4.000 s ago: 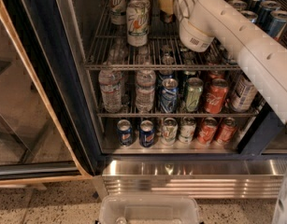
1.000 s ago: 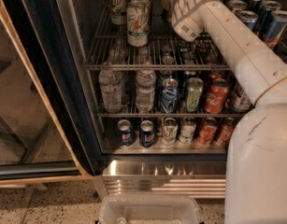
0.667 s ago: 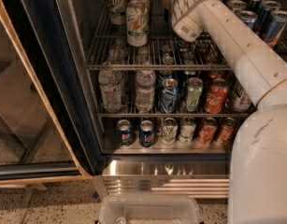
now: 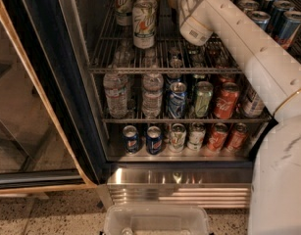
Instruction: Pick orange can from top shelf of fridge
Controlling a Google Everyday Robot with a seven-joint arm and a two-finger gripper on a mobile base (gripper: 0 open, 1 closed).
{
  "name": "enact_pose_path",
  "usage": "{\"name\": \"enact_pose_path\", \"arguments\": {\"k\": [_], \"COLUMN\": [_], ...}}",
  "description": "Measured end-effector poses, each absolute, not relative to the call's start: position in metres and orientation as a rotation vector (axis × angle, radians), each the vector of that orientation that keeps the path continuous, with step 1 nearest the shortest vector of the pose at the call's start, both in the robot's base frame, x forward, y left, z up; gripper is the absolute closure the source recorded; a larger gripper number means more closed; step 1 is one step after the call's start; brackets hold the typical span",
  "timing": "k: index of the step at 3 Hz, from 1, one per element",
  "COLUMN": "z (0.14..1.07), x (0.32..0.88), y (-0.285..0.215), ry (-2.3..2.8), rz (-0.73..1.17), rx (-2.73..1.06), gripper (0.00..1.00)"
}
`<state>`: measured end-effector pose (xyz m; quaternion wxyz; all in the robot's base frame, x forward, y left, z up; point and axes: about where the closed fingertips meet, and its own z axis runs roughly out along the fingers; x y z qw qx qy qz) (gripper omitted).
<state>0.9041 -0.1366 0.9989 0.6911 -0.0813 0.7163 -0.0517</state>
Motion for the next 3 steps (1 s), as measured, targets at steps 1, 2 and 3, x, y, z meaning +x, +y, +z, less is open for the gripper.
{"name": "enact_pose_path", "arguments": {"k": [1, 2, 3], "z": [1.002, 1.004, 1.004], "x": [0.897, 0.889, 0.878], "y": [-0.134, -0.131, -0.130], "ry": [1.591, 1.586, 1.591], "rz": [-0.108, -0.100, -0.095], "rx": [-0.178, -0.173, -0.167], "gripper": [1.00, 1.00, 1.00]}}
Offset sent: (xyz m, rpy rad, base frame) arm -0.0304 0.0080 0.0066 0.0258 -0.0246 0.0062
